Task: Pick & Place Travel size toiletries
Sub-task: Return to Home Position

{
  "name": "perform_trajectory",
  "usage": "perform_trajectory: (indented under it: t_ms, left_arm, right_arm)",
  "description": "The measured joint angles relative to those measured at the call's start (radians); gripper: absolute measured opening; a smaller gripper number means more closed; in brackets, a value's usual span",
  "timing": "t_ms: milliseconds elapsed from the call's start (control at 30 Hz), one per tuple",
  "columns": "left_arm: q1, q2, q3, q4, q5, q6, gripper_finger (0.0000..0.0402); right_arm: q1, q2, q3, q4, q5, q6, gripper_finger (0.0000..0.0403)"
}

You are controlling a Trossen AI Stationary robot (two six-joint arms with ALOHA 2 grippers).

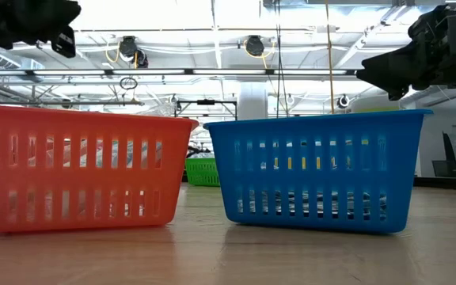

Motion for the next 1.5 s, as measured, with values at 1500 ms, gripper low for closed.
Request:
perform_trajectory:
  t_ms: [1500]
  left_arm:
    - [-0.034, -0.057, -0.177, -0.005, -0.069, 0.003, 0.0001]
  right_arm:
    - [0.000, 0.000, 0.000, 0.000, 0.000, 0.000, 0.0175]
